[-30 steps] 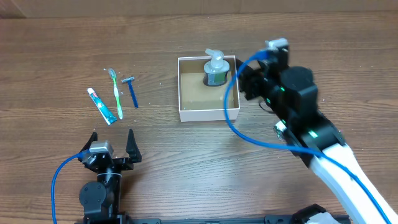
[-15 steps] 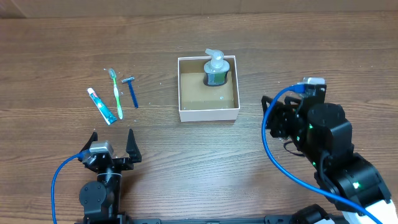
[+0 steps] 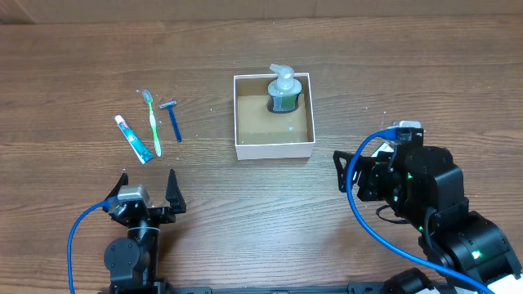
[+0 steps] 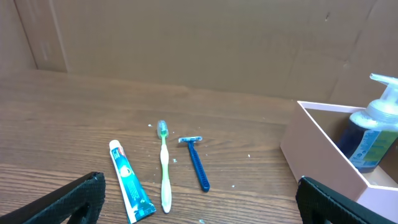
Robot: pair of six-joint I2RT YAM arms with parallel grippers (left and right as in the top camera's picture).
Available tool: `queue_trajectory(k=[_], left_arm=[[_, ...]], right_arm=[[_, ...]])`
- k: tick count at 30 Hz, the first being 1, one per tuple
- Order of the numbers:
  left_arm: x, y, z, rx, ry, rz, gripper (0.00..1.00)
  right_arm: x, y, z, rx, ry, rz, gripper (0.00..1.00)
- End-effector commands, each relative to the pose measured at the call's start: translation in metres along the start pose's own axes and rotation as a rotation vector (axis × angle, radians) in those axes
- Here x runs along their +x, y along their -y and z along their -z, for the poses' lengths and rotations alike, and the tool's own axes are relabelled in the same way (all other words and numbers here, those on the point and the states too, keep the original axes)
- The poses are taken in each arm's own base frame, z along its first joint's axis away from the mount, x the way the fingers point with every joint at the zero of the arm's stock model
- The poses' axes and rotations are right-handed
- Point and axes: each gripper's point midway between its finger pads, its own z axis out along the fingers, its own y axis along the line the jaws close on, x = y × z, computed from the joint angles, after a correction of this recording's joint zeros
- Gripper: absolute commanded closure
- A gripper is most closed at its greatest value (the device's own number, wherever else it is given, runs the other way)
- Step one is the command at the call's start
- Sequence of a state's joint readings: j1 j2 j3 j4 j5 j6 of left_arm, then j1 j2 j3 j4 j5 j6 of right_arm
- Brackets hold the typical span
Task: Pack container
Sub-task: 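Release the bottle and move the right gripper to the green soap bar, then grasp the green Dettol soap bar with the right gripper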
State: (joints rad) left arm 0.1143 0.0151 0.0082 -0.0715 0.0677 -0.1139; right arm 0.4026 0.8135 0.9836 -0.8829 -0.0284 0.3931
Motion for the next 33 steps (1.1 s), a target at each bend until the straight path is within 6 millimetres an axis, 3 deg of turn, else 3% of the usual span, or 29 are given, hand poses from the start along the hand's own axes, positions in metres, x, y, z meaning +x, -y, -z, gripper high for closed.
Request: queue_trajectory(k=[1, 12, 14, 19, 26, 33], left_arm=[[-0.001, -0.002, 0.0, -0.006, 0.007, 0.014, 0.0], [-0.001, -0.002, 0.0, -0.006, 0.007, 0.014, 0.0], [-0.001, -0.002, 0.0, -0.006, 0.007, 0.014, 0.0], [-0.001, -0.002, 0.0, -0.006, 0.007, 0.014, 0.0], [-0.001, -0.002, 0.0, -0.006, 0.007, 0.014, 0.0], [-0.001, -0.002, 0.0, -0.006, 0.007, 0.014, 0.0]], right_arm=[[-0.001, -0.013, 0.005, -0.066, -0.006, -0.001, 0.0], [-0.01, -0.021, 0.005, -0.103, 0.028, 0.007, 0.0], [-0.013, -0.016, -0.002, -0.07, 0.027, -0.055, 0.0], [0.005, 0.039, -0.032, 0.248, -0.032, -0.333, 0.0], [0.039, 0.092, -0.087, 0.548, -0.261, -0.474, 0.0], [0.042, 0.147, -0.113, 0.739, -0.389, -0.585, 0.0]])
